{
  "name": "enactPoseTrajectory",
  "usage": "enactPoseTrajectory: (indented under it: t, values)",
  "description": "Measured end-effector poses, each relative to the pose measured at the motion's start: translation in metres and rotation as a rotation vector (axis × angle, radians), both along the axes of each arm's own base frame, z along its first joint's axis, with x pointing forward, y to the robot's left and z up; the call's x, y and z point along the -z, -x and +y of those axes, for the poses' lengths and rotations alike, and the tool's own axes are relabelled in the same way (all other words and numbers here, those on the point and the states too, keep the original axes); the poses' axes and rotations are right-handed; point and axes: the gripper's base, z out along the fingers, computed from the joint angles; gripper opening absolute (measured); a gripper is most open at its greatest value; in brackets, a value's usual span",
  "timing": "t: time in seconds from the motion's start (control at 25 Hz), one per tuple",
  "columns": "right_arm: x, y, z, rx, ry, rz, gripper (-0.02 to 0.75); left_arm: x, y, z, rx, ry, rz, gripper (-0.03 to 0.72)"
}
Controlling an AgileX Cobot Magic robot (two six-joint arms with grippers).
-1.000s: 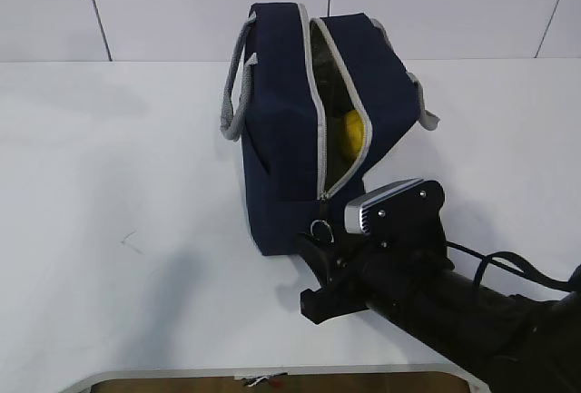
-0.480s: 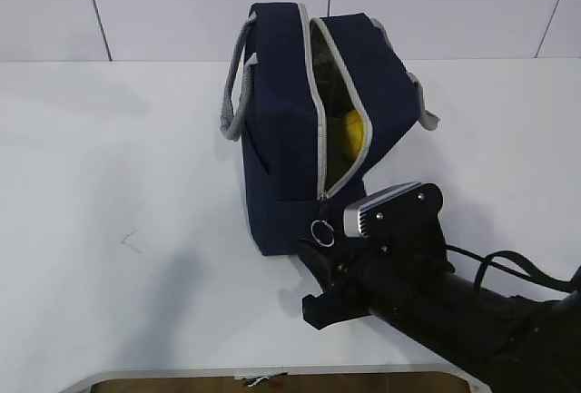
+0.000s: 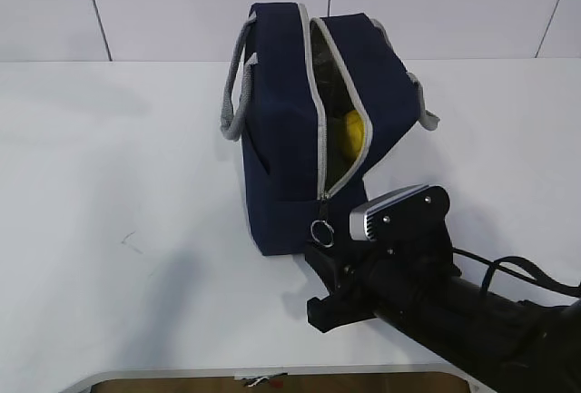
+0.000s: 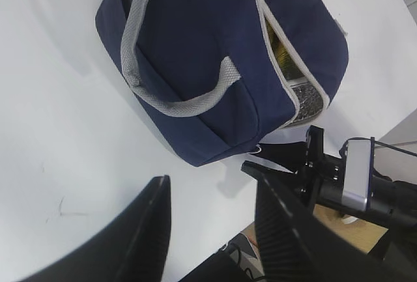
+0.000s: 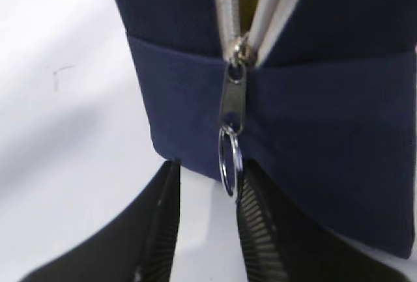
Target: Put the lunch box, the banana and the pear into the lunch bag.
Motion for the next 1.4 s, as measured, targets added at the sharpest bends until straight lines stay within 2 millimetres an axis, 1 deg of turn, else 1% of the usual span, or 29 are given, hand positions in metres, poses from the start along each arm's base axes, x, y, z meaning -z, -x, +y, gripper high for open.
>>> enactPoseTrajectory:
  t: [0.24, 0.68, 1.4]
  values:
    - [-0.0006, -0.0002, 0.0001, 0.000, -0.004, -0.006, 0.255, 0.0000, 0.0000, 0.0000, 0.000, 0.000, 0.000, 0.324]
    - [-0.0007, -0.0006, -0.0004, 0.008, -0.006, -0.006, 0.227, -0.0002, 0.0001, -0.0003, 0.001, 0.003, 0.001, 0.319]
    - [-0.0011, -0.0015, -0.0016, 0.028, -0.011, -0.006, 0.225, -0.0003, 0.0002, -0.0005, 0.002, 0.007, 0.002, 0.318]
